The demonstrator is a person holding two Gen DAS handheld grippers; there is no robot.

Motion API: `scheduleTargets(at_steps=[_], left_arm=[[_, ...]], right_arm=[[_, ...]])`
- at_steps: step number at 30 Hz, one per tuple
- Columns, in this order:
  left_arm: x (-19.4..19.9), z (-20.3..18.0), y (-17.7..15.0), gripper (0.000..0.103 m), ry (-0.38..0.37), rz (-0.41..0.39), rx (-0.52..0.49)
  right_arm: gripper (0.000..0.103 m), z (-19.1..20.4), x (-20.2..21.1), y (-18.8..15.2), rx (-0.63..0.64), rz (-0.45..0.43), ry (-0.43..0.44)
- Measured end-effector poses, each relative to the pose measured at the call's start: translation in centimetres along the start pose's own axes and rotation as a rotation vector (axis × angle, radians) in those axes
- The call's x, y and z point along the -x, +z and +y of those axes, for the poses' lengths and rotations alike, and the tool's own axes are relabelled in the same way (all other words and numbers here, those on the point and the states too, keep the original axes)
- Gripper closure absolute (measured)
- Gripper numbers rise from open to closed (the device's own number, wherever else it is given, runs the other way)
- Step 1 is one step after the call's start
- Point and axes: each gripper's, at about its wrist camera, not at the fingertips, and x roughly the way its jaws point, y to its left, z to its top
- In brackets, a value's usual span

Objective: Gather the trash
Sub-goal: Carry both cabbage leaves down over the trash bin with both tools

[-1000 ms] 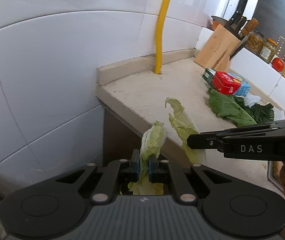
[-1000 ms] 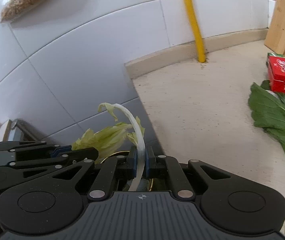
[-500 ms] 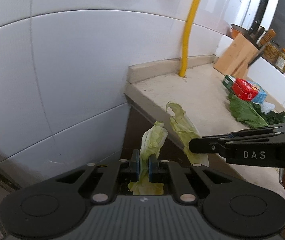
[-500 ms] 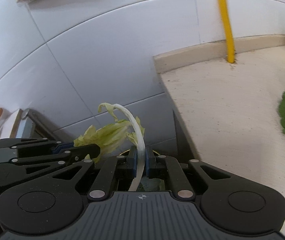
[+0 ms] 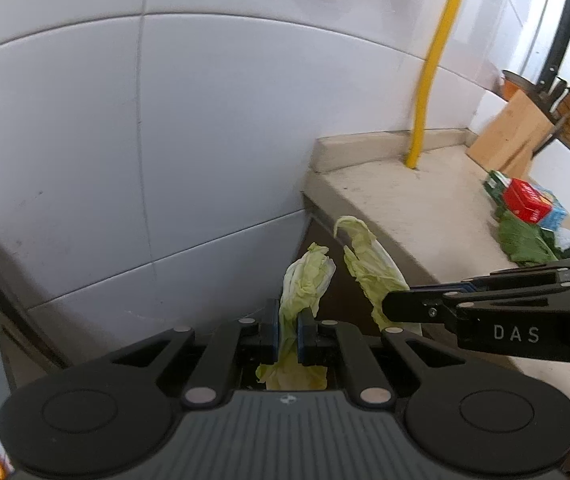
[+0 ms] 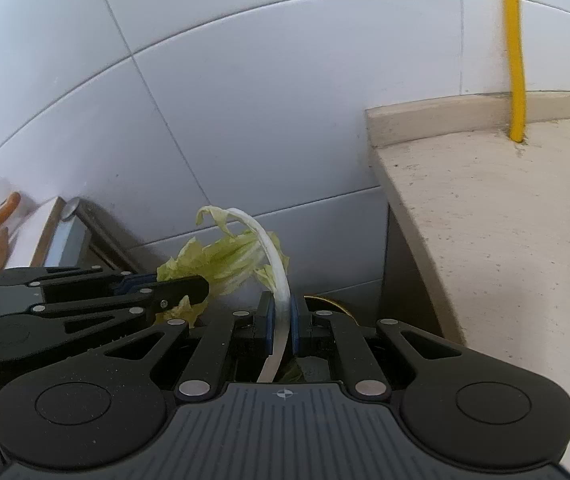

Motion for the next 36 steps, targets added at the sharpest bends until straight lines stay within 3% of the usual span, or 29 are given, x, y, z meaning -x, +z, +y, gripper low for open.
scheduleTargets(at_steps=[20, 36], left_arm=[[-3.4, 2.6, -0.7, 0.097, 0.128, 0.063, 0.038], [-4.5, 2.4, -0.9, 0.097, 0.162, 0.107, 0.020]], right_arm=[[0.091, 0.4, -3.9, 0.0, -0.013, 0.064, -0.009], [0.091, 0.3, -5.1, 0.3, -0.035, 0.091, -0.014]])
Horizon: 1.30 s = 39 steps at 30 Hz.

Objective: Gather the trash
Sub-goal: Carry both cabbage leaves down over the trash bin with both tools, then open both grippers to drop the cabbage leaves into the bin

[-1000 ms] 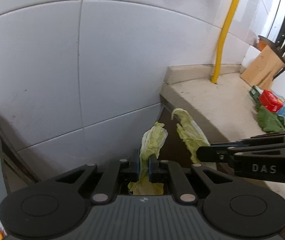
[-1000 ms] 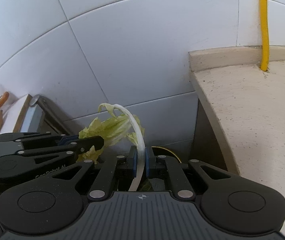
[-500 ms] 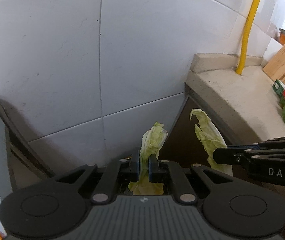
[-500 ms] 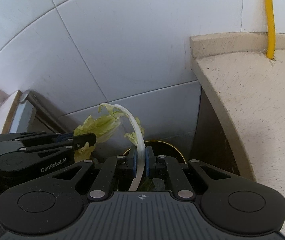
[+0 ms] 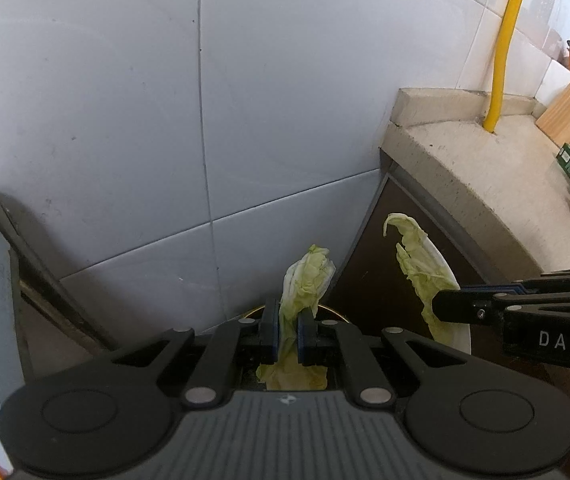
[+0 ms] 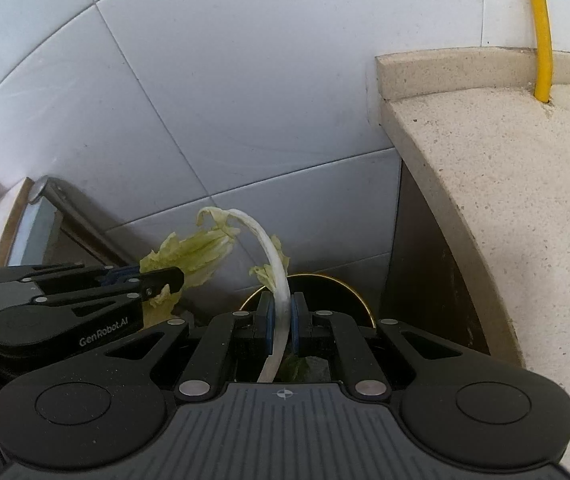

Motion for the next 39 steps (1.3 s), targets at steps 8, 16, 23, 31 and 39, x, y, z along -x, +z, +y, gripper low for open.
scheduleTargets(at_steps=[8, 16, 23, 31, 39], left_arm=[[-0.6, 0.2, -0.1, 0.097, 0.023, 0.020, 0.001], [-1.3, 0.0, -0.1, 0.097, 0.046, 0.043, -0.012], [-1.9, -0.4, -0.1, 0.097, 0.061, 0.046, -0.027], [-2.8, -0.3, 0.4, 0.084, 0.060, 0.073, -0.016], [-3.0, -0.2, 0.6, 0.070, 0.079, 0.069, -0.015]], right_arm=[[0.091, -0.2, -0.5, -0.1, -0.013, 0.008, -0.010], [0.091, -0.5, -1.5, -0.3, -0.024, 0.021, -0.016], [0.091, -0.7, -2.7, -0.2, -0.030, 0.037, -0.023], [0.086, -0.8, -4.6, 0.5, -0.020, 0.048, -0.047], [0.079, -0.7, -6.0, 0.9, -0.020, 0.055, -0.042]])
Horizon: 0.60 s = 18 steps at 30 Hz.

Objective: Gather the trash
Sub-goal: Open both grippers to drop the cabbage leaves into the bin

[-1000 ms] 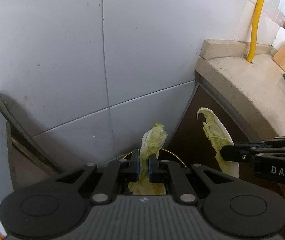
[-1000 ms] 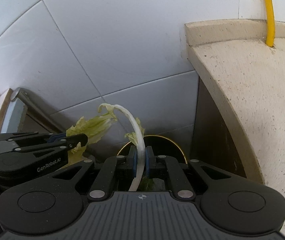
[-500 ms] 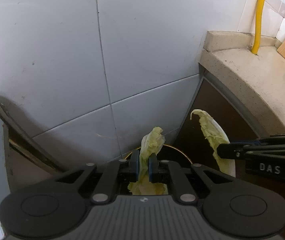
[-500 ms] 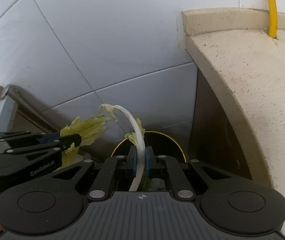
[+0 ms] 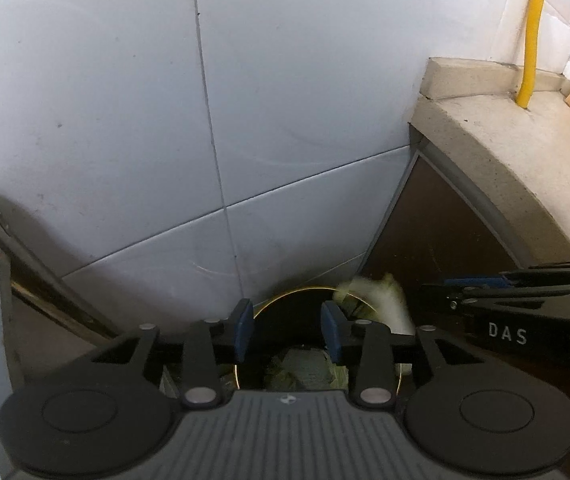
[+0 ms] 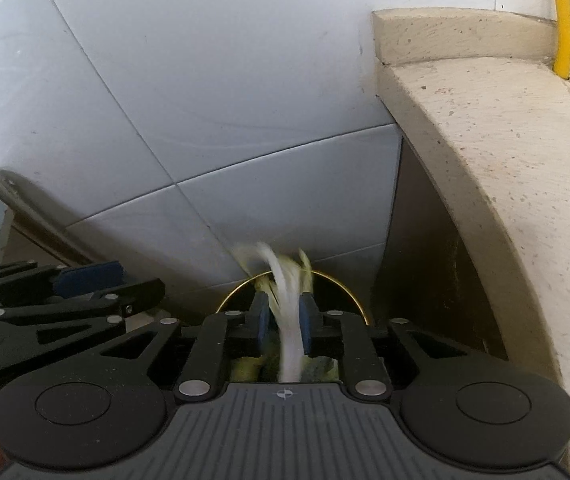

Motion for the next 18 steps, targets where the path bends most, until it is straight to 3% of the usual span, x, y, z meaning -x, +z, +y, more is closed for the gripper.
scheduleTargets(at_steps=[8, 11, 18], left_arm=[[0.1, 0.1, 0.1, 0.069, -0.005, -0.001, 0.005], [0.2, 0.1, 0.1, 0.069, -0.008, -0.003, 0.002], [0.4, -0.1, 0.1, 0.068, 0.006, -0.013, -0.017]], right_arm=[[0.077, -0.3, -0.2, 0.0, -0.016, 0.004, -0.002], [0.068, -0.4, 0.6, -0.3, -0.019, -0.008, -0.001], [0.062, -0.5, 1.5, -1.0, -0.027, -0.016, -0.005]])
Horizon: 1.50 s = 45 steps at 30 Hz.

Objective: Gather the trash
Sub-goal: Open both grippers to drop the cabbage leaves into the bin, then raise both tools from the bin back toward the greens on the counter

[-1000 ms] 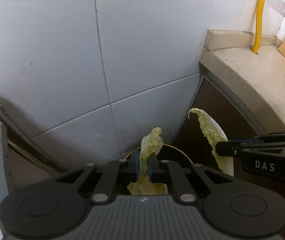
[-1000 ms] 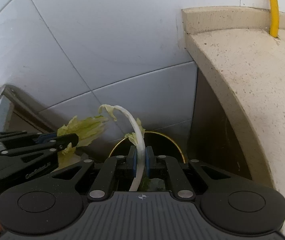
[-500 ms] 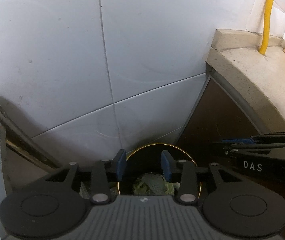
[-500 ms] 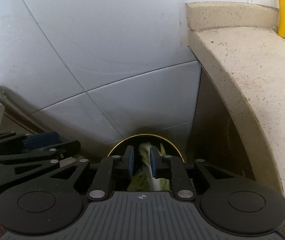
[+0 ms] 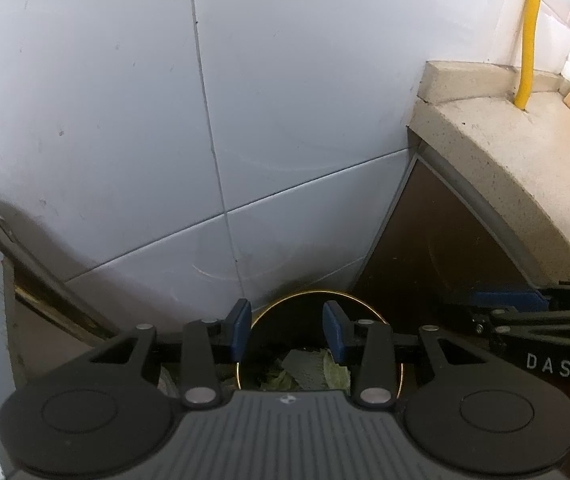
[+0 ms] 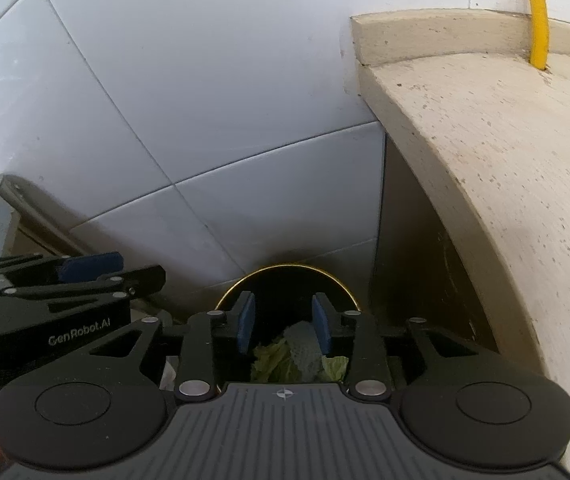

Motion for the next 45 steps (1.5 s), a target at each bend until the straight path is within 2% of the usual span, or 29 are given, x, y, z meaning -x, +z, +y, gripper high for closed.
scheduleTargets(at_steps=[2, 10, 15, 18, 22, 34, 45], left_arm=[[0.0, 0.0, 0.0, 0.068, 0.002, -0.003, -0.006], [0.3, -0.3, 0.1, 0.068, 0.010, -0.019, -0.025], [0.4, -0.4, 0.1, 0.067, 0.022, -0.029, -0.041], [0.5, -0.7, 0.1, 0.067, 0.038, -0.039, -0.060], [0.7, -1.2, 0.0, 0.066, 0.057, -0.058, -0.098], [1.0, -2.3, -0.3, 0.059, 0.084, -0.090, -0.173], [1.7, -3.9, -0.9, 0.058, 0.129, -0.140, -0.275]], right_arm=[[0.062, -0.1, 0.2, -0.2, -0.002, -0.001, 0.002], [0.048, 0.1, 0.9, -0.6, -0.003, -0.021, -0.017], [0.044, 0.2, 1.5, -1.0, -0.003, -0.031, -0.027], [0.043, -0.1, 1.8, -1.2, -0.003, -0.034, -0.032], [0.036, -0.4, 2.3, -1.5, -0.006, -0.037, -0.040], [0.022, -0.7, 4.7, -2.5, -0.009, -0.063, -0.068], [0.019, -2.5, 7.6, -4.2, -0.016, -0.081, -0.100]])
